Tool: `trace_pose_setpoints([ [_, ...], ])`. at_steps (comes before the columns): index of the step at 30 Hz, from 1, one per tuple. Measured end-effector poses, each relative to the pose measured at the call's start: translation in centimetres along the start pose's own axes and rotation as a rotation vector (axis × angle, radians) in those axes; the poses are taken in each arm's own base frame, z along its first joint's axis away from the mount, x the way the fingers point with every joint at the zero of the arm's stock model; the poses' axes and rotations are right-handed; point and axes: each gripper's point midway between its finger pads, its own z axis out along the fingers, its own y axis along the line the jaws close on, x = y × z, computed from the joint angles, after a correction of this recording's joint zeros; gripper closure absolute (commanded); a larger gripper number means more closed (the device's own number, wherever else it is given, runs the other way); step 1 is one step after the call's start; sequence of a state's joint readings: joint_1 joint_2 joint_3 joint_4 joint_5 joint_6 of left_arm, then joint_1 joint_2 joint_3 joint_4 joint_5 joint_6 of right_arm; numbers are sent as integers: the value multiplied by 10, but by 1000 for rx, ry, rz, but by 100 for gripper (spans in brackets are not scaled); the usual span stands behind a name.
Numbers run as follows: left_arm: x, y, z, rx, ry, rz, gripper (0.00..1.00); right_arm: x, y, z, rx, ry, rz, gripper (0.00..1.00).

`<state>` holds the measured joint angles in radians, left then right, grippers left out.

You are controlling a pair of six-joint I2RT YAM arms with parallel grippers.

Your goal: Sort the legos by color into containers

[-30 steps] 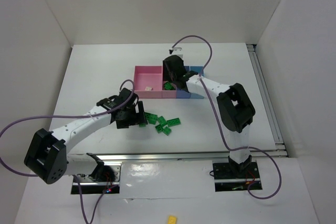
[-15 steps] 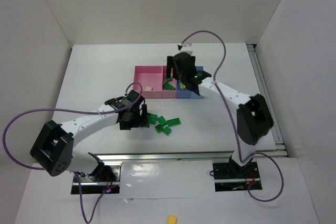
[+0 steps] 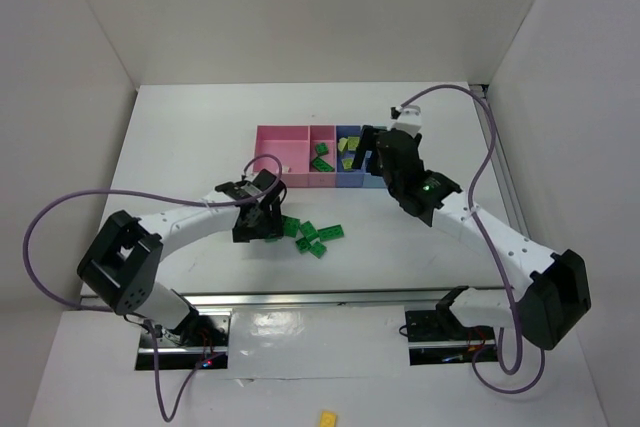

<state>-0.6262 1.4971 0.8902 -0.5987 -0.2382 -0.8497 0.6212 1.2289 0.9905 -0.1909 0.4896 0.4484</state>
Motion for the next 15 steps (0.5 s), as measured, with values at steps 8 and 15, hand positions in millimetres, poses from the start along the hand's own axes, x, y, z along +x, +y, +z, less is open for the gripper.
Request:
trace_pose_setpoints([
  [8, 1, -1, 7, -20, 6, 10, 26, 18, -11, -2, 29, 44, -21, 13],
  [15, 4, -1, 18, -38, 24, 12, 49, 28, -19, -4, 43, 57, -31, 13],
])
